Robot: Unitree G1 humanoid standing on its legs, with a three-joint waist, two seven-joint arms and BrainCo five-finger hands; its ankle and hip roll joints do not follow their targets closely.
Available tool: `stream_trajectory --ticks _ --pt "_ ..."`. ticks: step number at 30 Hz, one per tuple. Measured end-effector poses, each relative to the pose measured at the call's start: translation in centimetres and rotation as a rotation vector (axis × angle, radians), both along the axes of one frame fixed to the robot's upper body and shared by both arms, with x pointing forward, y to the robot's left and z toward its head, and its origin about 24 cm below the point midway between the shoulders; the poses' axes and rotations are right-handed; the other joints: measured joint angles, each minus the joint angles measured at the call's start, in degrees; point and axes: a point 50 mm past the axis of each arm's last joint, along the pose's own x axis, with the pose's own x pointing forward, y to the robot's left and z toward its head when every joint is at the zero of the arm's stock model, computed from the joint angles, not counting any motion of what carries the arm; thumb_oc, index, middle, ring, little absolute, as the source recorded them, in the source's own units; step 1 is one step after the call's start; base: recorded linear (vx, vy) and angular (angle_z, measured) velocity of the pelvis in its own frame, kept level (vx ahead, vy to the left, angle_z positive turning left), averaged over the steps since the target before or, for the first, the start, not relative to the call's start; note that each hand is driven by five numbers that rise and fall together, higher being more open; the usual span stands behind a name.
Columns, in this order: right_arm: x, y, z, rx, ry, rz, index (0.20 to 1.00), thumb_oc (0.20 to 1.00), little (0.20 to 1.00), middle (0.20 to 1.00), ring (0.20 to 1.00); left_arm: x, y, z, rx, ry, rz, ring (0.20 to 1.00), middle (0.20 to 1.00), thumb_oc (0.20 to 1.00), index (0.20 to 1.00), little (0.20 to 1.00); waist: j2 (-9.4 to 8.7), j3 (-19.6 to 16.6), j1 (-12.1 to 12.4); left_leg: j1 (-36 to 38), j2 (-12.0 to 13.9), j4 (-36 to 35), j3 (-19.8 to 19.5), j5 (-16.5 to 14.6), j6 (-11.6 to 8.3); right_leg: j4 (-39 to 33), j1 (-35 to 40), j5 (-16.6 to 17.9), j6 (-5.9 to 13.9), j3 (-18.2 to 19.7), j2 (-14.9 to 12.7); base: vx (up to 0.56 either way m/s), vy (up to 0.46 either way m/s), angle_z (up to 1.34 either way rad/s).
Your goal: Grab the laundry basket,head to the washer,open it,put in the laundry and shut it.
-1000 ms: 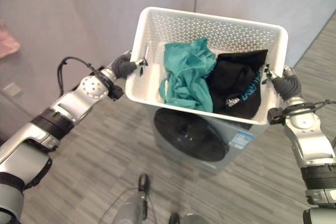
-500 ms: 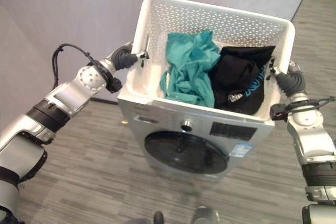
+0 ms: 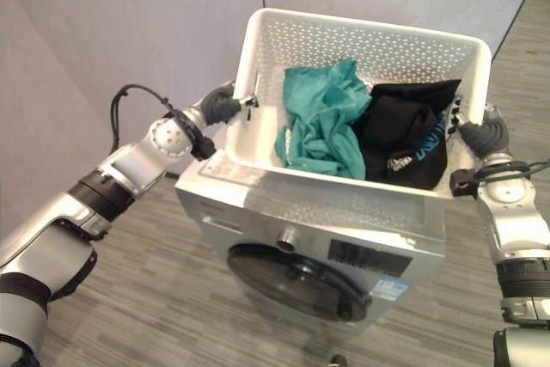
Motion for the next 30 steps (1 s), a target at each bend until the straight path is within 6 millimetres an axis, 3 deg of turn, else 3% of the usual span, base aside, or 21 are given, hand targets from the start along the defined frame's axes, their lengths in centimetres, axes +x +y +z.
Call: stream_trajectory --ticks 5,6,7,8,10,11,16,24,30 --pt "0.2 0.7 -0.8 0.024 0.016 0.017 0.200 0.200 0.200 0.200 0.200 0.0 0.6 -0.7 0.016 0.027 0.020 0.200 0.200 0.200 0.200 0.200 -1.09 -0.65 -0.01 -0.01 0.10 -0.72 0.03 0.33 -0.42 -0.98 -0.02 0.39 -0.20 -0.03 0.21 0.03 -0.010 0.00" --pt "0.3 0.9 -1.1 0.029 0.020 0.024 0.200 0.200 0.200 0.200 0.200 0.0 1.0 -0.7 0.026 0.030 0.027 0.297 0.297 0.297 0.297 0.297 -1.39 -0.83 0.03 -0.05 0.16 -0.84 0.05 0.40 -0.51 -1.26 -0.02 0.50 -0.25 -0.03 0.31 0.04 -0.003 -0.02" --pt "0.4 1.0 -1.1 0.027 0.022 0.028 0.200 0.200 0.200 0.200 0.200 0.1 1.0 -0.7 0.027 0.030 0.030 0.297 0.297 0.297 0.297 0.297 -1.46 -0.87 0.04 -0.06 0.16 -0.84 0.04 0.40 -0.52 -1.27 -0.02 0.54 -0.28 -0.03 0.32 0.03 0.004 -0.01" --pt "0.4 1.1 -1.2 0.025 0.026 0.033 0.297 0.297 0.297 0.297 0.297 0.1 1.1 -0.7 0.030 0.030 0.032 1.000 1.000 1.000 1.000 1.000 -1.47 -0.88 0.10 -0.06 0.15 -0.84 0.05 0.40 -0.52 -1.27 -0.02 0.54 -0.28 -0.03 0.32 0.03 0.000 0.00" --pt "0.4 1.1 -1.2 0.024 0.031 0.037 0.598 0.598 0.598 0.598 0.598 0.2 1.5 -0.7 0.037 0.030 0.045 1.000 1.000 1.000 1.000 1.000 -1.54 -0.93 0.25 -0.11 0.16 -0.99 0.06 0.46 -0.60 -1.52 -0.03 0.63 -0.34 -0.03 0.37 0.02 -0.001 0.00" --pt "0.4 1.2 -1.3 0.027 0.034 0.043 1.000 1.000 1.000 1.000 1.000 0.4 1.8 -0.8 0.042 0.033 0.058 1.000 1.000 1.000 1.000 1.000 -1.66 -1.04 0.27 -0.16 0.20 -1.24 0.05 0.64 -0.77 -1.86 -0.03 0.81 -0.39 -0.05 0.43 0.00 0.000 0.00" --pt "0.8 2.0 -1.6 0.078 0.057 0.109 1.000 1.000 1.000 1.000 1.000 1.1 2.1 -1.5 0.057 0.051 0.109 1.000 1.000 1.000 1.000 1.000 -2.30 -1.45 0.30 -1.46 0.13 -1.50 -0.06 1.05 -0.92 -2.85 -0.87 1.59 -0.42 -0.22 0.46 0.00 0.000 0.01" --pt "1.5 2.0 -0.7 0.090 0.050 0.120 1.000 1.000 1.000 1.000 1.000 1.3 2.1 -0.2 0.054 0.011 0.119 1.000 1.000 1.000 1.000 1.000 -2.44 -1.53 0.33 -3.06 0.08 -1.51 -0.05 1.29 -1.00 -2.84 -2.47 1.93 -0.54 -0.23 0.46 0.00 0.000 0.00" --pt "1.7 2.7 -1.3 0.076 0.079 0.145 1.000 1.000 1.000 1.000 1.000 1.3 3.0 1.9 0.011 -0.147 0.188 1.000 1.000 1.000 1.000 1.000 -2.46 -1.51 -0.71 -3.01 0.03 -1.56 0.00 1.29 -1.00 -2.84 -2.47 1.93 -0.54 -0.18 0.42 0.00 0.000 0.00"
